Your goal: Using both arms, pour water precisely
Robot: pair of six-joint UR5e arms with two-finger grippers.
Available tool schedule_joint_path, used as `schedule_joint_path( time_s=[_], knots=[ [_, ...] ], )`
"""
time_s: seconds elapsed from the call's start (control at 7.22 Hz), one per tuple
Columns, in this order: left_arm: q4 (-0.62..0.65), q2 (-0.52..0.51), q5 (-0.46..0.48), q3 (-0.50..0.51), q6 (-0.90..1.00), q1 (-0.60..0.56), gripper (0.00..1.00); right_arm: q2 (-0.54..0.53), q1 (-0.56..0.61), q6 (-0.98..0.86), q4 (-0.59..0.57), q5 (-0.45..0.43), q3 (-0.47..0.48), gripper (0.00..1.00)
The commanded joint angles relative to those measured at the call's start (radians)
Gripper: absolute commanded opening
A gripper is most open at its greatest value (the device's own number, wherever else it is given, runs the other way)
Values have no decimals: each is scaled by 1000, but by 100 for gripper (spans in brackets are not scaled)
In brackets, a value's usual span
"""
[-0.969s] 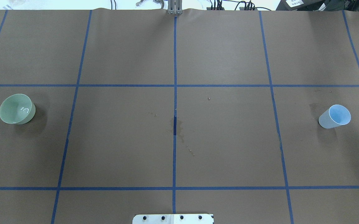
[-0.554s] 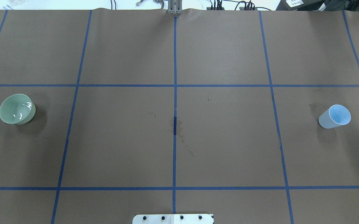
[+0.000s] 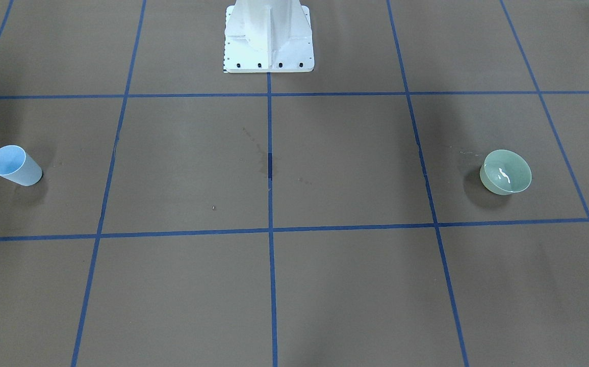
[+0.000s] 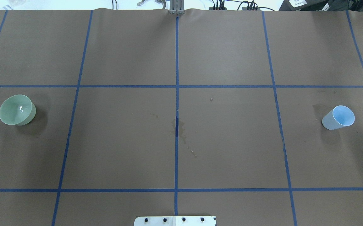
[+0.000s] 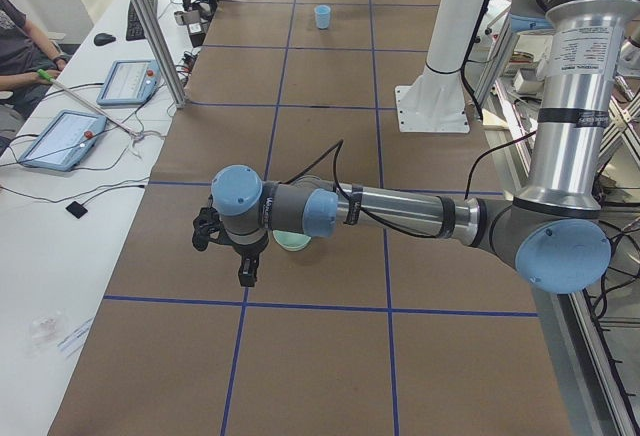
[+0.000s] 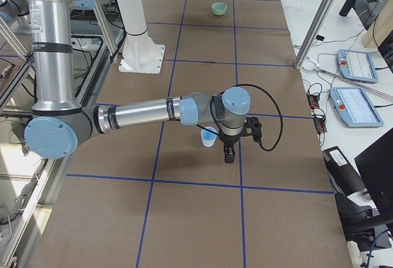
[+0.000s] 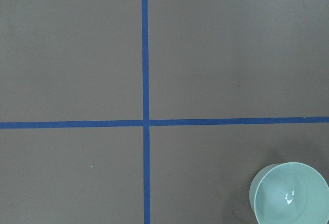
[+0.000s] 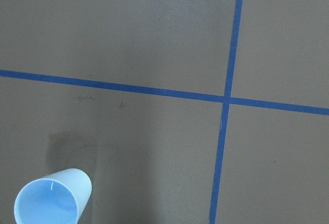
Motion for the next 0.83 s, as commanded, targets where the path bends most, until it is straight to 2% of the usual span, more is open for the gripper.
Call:
schedule_joint_path(
  time_s=[0.0,0.42,0.55,0.69],
  knots=[
    [0,17,2,-13,19,-4,100,1,0,2,-2,5,11,99],
    [31,125,4,-168,15,-27,100,13,2,2,-37,5,33,99],
    [28,147,31,-150,14,-22,100,13,2,-1,-60,-9,22,99],
    [35,166,31,-203,12,-24,100,6,33,-1,-71,0,43,99]
  ],
)
